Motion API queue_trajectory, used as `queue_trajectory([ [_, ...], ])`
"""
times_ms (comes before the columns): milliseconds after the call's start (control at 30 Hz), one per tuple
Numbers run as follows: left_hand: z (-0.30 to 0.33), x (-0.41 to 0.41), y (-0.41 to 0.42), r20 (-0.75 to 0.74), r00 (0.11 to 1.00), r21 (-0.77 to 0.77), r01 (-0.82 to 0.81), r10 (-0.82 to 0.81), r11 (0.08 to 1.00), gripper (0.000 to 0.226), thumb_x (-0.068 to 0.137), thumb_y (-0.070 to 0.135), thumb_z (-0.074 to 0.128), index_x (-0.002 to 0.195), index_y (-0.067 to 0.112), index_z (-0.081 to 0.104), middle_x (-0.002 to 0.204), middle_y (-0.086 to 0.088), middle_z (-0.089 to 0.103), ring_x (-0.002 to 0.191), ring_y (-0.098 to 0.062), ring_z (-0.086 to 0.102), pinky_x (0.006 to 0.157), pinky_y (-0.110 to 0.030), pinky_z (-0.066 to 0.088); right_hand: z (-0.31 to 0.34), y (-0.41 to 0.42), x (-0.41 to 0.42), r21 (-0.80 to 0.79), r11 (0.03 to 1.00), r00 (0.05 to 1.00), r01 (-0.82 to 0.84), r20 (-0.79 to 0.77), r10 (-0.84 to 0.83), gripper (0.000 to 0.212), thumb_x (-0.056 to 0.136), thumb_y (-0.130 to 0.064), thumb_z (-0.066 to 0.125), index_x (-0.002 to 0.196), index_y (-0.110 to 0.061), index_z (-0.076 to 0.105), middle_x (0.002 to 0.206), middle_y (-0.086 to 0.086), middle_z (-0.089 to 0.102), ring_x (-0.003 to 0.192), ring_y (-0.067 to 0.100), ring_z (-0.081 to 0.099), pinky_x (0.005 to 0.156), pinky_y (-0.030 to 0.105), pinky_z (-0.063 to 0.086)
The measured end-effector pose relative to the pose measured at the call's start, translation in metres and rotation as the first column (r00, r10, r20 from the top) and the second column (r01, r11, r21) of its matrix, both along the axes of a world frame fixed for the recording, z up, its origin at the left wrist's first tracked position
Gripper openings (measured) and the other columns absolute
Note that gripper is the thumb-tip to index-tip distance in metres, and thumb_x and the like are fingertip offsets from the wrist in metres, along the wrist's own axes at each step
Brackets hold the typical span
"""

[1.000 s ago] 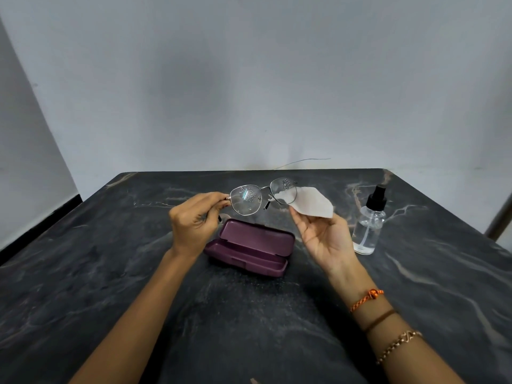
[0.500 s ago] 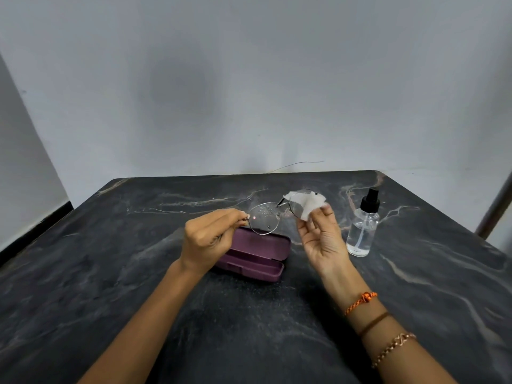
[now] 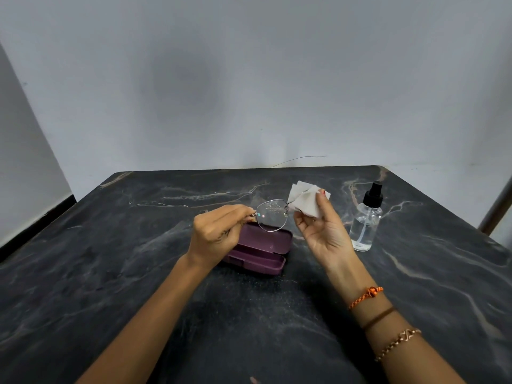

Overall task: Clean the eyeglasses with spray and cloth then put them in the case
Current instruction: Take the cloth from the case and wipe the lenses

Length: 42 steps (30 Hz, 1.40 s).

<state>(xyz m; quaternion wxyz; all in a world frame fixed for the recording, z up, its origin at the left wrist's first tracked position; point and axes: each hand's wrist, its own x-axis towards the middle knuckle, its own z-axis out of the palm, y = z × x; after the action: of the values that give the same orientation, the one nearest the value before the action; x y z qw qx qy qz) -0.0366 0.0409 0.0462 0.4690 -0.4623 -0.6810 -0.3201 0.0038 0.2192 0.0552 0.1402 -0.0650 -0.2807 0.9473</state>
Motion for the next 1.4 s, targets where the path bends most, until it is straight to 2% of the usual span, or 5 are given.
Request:
queue_trajectory([
  [233,-0.004,0.000,0.004,0.026,0.999,-0.045,0.035,-0.034,0.998,0.007,0.066,-0.009,0.072,0.073,-0.010,0.070,0.068,-0.014,0.071,0.065,-0.019,0.069,0.061,-0.024,0.055,0.001,0.002,-0.001,-0.070,0.997,0.998,0.029,-0.052,-0.032,0.013,0.091,-0.012,0.050,0.081,-0.010,0.059,0.061,0.001,0.073,0.058,0.011,0.070,0.054,0.026,0.059],
  [567,-0.001,-0.009,-0.001,0.033,0.999,0.056,-0.033,0.032,0.998,0.016,0.061,-0.024,0.068,0.072,-0.012,0.069,0.067,-0.017,0.070,0.075,-0.014,0.062,0.079,-0.006,0.048,0.007,0.015,0.005,0.441,0.897,0.998,0.040,0.023,-0.056,0.008,0.081,-0.008,0.061,0.075,-0.010,0.064,0.056,-0.004,0.072,0.056,0.005,0.067,0.055,0.015,0.056],
  [900,-0.004,-0.004,0.003,0.012,1.000,0.037,-0.017,0.017,0.999,0.012,0.062,-0.018,0.071,0.071,-0.010,0.070,0.066,-0.014,0.070,0.071,-0.013,0.063,0.071,-0.012,0.052,0.007,0.005,0.006,-0.063,0.997,0.997,-0.034,-0.072,0.030,0.019,0.089,0.006,0.043,0.085,-0.006,0.057,0.059,0.004,0.073,0.057,0.011,0.070,0.060,0.027,0.057],
  [1167,-0.005,-0.006,0.002,0.026,0.999,0.018,-0.028,0.027,0.999,0.017,0.059,-0.023,0.069,0.072,-0.013,0.069,0.068,-0.017,0.070,0.075,-0.015,0.062,0.070,-0.018,0.054,0.007,0.015,0.006,0.469,0.875,0.989,0.122,-0.134,-0.066,0.014,0.063,-0.018,0.066,0.075,-0.011,0.068,0.062,-0.006,0.074,0.063,0.004,0.069,0.056,0.014,0.055],
  [1400,-0.001,-0.005,0.002,0.034,0.999,0.048,-0.035,0.033,0.998,0.020,0.059,-0.027,0.067,0.072,-0.013,0.069,0.069,-0.017,0.070,0.075,-0.015,0.062,0.076,-0.010,0.050,0.010,0.015,0.009,0.423,0.897,0.992,0.127,-0.034,-0.125,0.012,0.065,-0.001,0.069,0.072,-0.009,0.064,0.056,-0.005,0.071,0.057,0.004,0.067,0.055,0.016,0.056],
])
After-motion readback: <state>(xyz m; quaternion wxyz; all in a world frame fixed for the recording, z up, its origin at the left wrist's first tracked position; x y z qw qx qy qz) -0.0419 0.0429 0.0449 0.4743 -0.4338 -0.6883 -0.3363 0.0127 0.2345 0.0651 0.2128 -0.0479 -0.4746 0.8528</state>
